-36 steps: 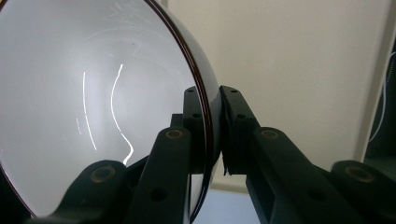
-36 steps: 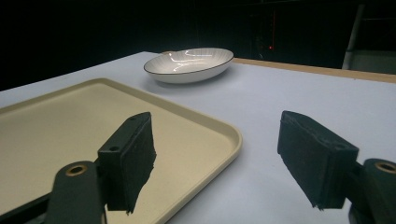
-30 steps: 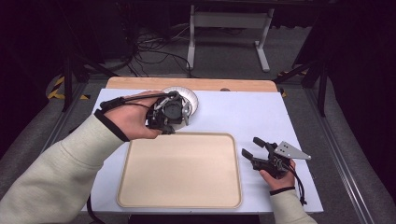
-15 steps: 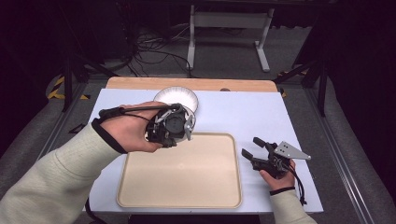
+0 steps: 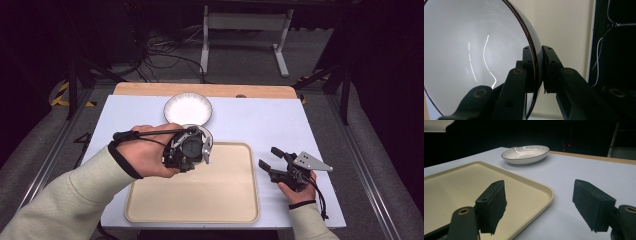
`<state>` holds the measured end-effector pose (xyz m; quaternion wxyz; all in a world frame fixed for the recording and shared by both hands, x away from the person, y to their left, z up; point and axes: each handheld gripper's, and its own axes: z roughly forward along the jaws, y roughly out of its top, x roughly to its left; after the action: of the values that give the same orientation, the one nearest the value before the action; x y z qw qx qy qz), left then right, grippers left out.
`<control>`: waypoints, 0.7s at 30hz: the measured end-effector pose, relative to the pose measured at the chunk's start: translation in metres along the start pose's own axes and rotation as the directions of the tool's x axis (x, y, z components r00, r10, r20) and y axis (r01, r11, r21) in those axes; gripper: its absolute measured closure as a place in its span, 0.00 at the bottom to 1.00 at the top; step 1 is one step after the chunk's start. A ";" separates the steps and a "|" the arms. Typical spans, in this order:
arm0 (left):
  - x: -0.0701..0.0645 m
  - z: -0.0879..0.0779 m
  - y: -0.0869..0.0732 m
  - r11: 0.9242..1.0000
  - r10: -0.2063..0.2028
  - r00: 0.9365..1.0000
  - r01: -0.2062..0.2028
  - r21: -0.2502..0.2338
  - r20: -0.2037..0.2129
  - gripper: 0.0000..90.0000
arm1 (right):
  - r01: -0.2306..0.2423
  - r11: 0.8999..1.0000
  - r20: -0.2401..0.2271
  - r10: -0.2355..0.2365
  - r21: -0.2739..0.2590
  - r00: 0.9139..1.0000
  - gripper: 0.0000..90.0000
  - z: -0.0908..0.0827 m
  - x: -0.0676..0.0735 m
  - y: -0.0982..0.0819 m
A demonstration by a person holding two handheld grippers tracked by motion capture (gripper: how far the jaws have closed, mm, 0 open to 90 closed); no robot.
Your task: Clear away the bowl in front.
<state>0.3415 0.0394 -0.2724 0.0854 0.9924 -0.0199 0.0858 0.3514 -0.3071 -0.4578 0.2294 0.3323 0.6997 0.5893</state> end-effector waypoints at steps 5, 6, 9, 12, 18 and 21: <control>-0.006 0.011 0.002 1.000 0.011 1.000 -0.012 0.016 0.010 0.92 | 0.000 1.000 0.001 0.000 0.000 1.000 0.30 0.000 0.000 0.000; -0.007 0.013 0.002 1.000 0.011 1.000 -0.011 0.012 0.007 0.92 | 0.000 1.000 0.002 0.000 -0.001 1.000 0.30 0.000 0.000 0.000; -0.008 0.020 0.004 1.000 -0.014 1.000 0.014 0.023 -0.014 0.92 | 0.001 1.000 0.002 -0.001 0.000 1.000 0.30 0.000 0.000 0.000; -0.009 0.029 0.003 0.999 -0.027 0.999 0.028 0.033 -0.032 0.92 | 0.001 1.000 0.001 -0.001 0.000 1.000 0.30 0.000 0.000 0.000; -0.010 0.039 0.003 0.999 -0.011 1.000 0.011 0.030 -0.007 0.92 | 0.000 1.000 -0.001 0.000 0.002 1.000 0.30 0.000 0.000 0.000; -0.013 0.046 0.005 0.999 -0.002 1.000 0.001 0.040 0.001 0.92 | 0.000 1.000 0.000 0.000 0.001 1.000 0.30 0.000 0.000 0.000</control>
<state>0.3357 0.0267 -0.3190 0.0655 0.9940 -0.0175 0.0858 0.3515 -0.3070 -0.4578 0.2290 0.3323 0.7001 0.5890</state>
